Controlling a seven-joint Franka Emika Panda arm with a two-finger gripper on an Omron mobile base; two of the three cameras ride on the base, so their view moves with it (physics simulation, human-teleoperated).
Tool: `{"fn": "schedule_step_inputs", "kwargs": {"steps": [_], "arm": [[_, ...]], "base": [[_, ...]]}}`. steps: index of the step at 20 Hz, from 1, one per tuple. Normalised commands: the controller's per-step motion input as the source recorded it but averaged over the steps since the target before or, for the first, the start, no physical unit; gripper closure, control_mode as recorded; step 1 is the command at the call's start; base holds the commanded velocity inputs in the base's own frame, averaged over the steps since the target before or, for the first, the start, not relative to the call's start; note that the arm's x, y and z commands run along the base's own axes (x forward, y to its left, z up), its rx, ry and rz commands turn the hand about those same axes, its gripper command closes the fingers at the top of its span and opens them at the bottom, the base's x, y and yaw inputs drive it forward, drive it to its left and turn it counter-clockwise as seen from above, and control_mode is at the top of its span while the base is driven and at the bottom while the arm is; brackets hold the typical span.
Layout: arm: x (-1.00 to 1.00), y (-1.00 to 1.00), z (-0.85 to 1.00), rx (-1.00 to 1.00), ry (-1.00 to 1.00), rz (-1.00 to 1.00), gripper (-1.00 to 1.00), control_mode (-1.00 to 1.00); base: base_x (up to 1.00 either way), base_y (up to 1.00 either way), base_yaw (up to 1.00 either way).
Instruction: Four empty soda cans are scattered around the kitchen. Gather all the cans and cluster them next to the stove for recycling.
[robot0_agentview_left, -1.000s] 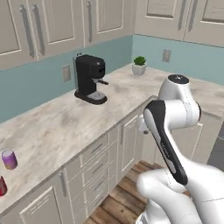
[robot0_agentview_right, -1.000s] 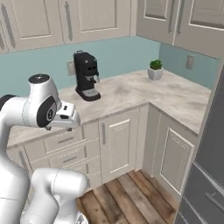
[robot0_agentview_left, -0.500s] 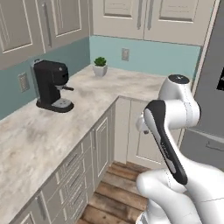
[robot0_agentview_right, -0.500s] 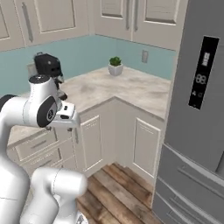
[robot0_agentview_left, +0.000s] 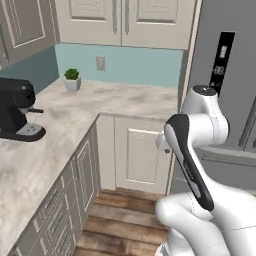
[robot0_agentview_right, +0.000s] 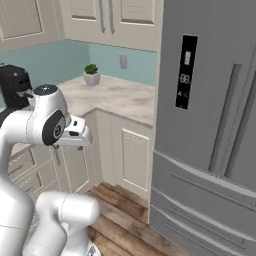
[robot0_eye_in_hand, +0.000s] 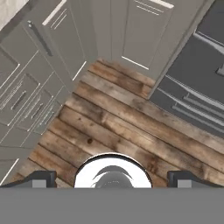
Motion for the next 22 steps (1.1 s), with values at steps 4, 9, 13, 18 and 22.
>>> {"fn": "schedule_step_inputs", "kwargs": {"steps": [4, 9, 13, 18, 22], "arm": [[0.0, 0.0, 0.0, 0.0, 0.0, 0.0, -1.0, 1.0], [0.0, 0.0, 0.0, 0.0, 0.0, 0.0, -1.0, 1.0], [0.0, 0.0, 0.0, 0.0, 0.0, 0.0, -1.0, 1.0], [0.0, 0.0, 0.0, 0.0, 0.0, 0.0, -1.0, 1.0], [0.0, 0.0, 0.0, 0.0, 0.0, 0.0, -1.0, 1.0]], "base": [[0.0, -0.42, -0.38], [0.0, -0.42, -0.37], [0.0, -0.44, -0.36], [-0.02, -0.47, -0.34], [0.0, -0.24, -0.19]]}}
